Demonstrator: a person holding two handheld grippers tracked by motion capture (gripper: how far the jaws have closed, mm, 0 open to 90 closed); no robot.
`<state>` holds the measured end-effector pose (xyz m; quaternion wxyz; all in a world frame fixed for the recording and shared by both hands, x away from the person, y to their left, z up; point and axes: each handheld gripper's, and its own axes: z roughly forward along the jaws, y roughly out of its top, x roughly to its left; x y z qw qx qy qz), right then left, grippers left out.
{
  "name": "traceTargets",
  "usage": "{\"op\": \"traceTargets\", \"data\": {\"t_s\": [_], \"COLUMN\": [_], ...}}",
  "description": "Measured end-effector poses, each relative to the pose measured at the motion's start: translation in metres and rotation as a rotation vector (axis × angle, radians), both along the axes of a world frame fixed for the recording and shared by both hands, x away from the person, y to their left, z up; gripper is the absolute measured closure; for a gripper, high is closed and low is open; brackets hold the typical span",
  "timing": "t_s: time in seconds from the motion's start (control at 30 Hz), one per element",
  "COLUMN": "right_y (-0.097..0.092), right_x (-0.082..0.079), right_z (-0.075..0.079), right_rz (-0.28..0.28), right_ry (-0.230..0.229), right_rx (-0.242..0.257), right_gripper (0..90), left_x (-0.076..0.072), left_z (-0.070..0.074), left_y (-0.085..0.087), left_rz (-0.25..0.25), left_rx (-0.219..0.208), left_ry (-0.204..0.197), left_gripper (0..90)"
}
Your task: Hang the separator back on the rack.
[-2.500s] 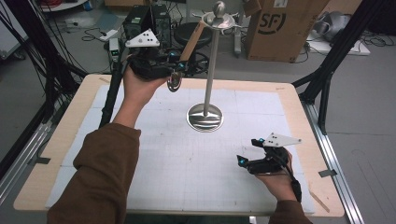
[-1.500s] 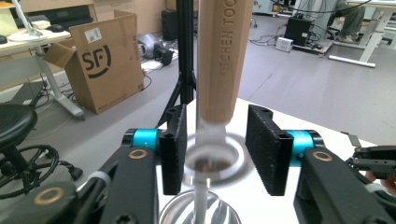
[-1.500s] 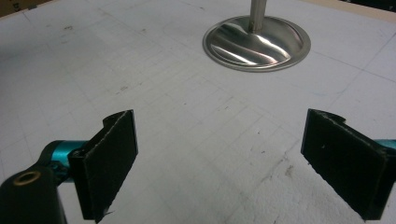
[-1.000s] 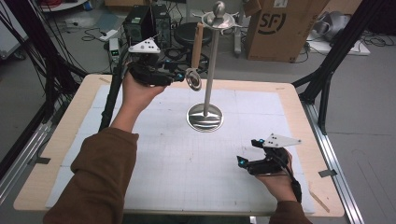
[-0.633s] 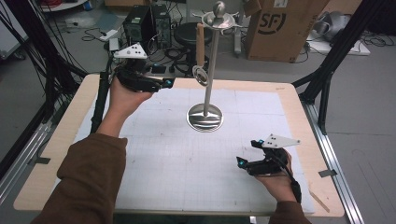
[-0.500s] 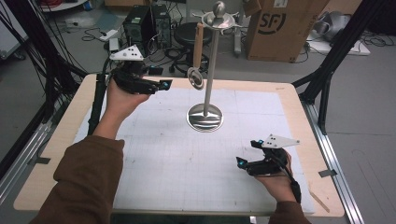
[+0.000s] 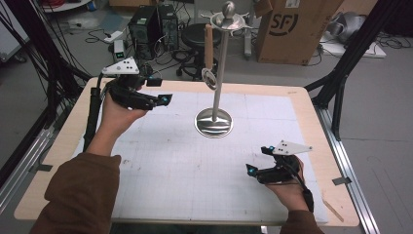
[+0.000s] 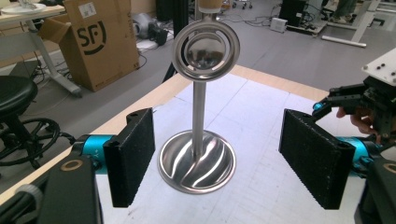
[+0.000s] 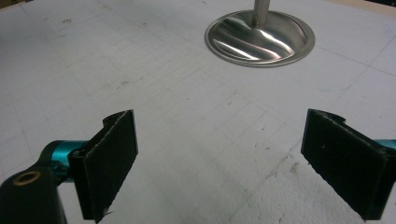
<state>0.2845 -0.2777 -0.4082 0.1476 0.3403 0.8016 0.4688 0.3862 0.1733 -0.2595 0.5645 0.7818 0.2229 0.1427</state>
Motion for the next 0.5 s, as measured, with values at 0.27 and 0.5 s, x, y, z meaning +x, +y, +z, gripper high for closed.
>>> {"op": "traceTargets", "data": {"t_s": [0.27, 0.5], "right_y": [0.0, 0.001], "right_x": [0.0, 0.001], "right_z": [0.0, -0.001], "right_rz": [0.004, 0.0], "right_ry": [-0.002, 0.004], "right_rx": [-0.007, -0.005], "right_gripper": [9.7, 9.6], "left_x": [-0.011, -0.025], "left_z": [-0.008, -0.019], "left_y": [0.013, 0.027], "left_rz": [-0.01, -0.015], "left_rx": [-0.005, -0.016], "left_ry": [0.003, 0.007], "left_gripper": [23.1, 20.0]}}
